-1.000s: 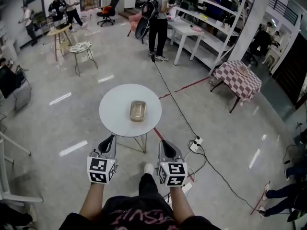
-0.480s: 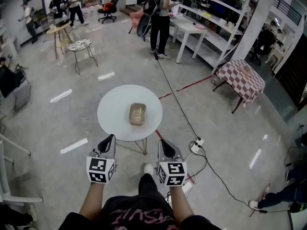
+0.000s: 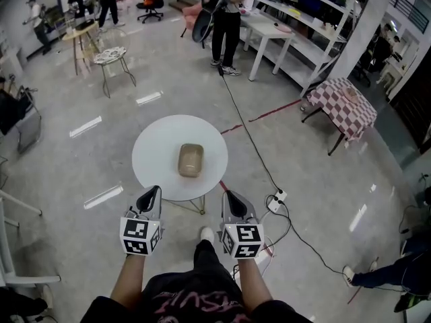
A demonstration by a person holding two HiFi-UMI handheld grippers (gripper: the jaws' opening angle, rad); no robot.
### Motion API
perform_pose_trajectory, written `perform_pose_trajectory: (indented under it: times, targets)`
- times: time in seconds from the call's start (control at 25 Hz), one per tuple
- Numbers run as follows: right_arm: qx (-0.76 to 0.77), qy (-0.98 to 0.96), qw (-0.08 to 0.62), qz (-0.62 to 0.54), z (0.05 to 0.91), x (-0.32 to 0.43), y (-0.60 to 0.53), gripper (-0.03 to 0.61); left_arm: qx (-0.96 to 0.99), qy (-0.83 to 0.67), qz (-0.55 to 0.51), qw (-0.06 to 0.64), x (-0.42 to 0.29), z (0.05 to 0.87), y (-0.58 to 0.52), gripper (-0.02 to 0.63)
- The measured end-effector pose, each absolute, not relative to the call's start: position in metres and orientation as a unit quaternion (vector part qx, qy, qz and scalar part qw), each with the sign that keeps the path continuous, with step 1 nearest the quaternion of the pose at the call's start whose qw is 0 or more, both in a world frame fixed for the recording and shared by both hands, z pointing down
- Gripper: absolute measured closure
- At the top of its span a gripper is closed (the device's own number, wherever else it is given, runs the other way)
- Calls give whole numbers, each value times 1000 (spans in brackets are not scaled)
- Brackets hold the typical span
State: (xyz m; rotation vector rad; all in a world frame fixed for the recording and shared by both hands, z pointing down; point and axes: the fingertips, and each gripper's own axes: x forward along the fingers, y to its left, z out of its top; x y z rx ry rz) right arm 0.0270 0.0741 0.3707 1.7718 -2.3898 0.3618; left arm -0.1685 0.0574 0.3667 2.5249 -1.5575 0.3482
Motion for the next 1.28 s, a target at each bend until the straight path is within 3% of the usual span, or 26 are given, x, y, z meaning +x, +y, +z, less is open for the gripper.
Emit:
perform_pose_trajectory:
  times: [1.28]
  targets:
    - [565, -813, 72, 126, 394, 84, -136, 572, 826, -534, 147, 102, -108, 397, -142, 615]
